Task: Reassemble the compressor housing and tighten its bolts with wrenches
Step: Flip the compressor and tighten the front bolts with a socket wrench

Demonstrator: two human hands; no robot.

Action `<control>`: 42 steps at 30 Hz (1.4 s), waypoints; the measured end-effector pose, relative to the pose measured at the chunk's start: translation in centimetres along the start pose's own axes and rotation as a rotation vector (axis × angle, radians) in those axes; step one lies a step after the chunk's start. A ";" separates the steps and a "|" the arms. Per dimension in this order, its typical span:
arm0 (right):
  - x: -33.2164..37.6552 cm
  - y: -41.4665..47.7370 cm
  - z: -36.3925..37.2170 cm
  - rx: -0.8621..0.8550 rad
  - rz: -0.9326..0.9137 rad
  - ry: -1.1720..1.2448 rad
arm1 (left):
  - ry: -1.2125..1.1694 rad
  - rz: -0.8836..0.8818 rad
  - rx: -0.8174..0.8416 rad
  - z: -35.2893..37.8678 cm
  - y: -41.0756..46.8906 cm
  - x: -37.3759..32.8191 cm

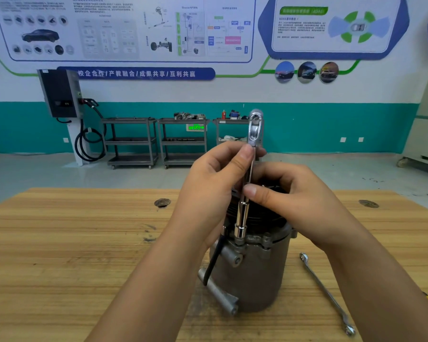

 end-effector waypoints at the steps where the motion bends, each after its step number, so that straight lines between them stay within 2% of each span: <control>1: -0.1 0.1 0.0 -0.010 0.002 0.000 | 0.010 0.004 0.006 0.0 0.0 0.0; 5: 0.0 0.0 0.2 -0.017 -0.008 0.000 | 0.079 0.026 -0.004 0.0 -0.1 0.0; 8: 0.1 -0.1 -0.1 0.018 -0.005 0.005 | 0.051 0.018 -0.003 -0.2 0.0 0.1; 20: 0.0 0.0 0.1 -0.037 0.008 0.008 | 0.041 0.026 0.038 0.0 0.1 0.3; 28: 0.2 0.0 0.6 -0.076 0.000 0.006 | 0.222 0.060 0.050 0.0 0.1 0.3; 36: 0.2 -0.1 -0.2 0.036 -0.003 0.006 | 0.093 0.014 0.076 -0.1 0.1 0.3; 42: 0.3 -0.1 0.2 -0.022 -0.027 -0.014 | 0.127 0.038 0.016 -0.2 0.1 0.3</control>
Point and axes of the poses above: each hand's wrist, its own y-axis towards the middle knuckle, its own z-axis out of the palm, x = y × z, the point moved 1 cm from there along y, towards the middle knuckle, and after that the axes turned 13 degrees about z, right-handed, at the moved point
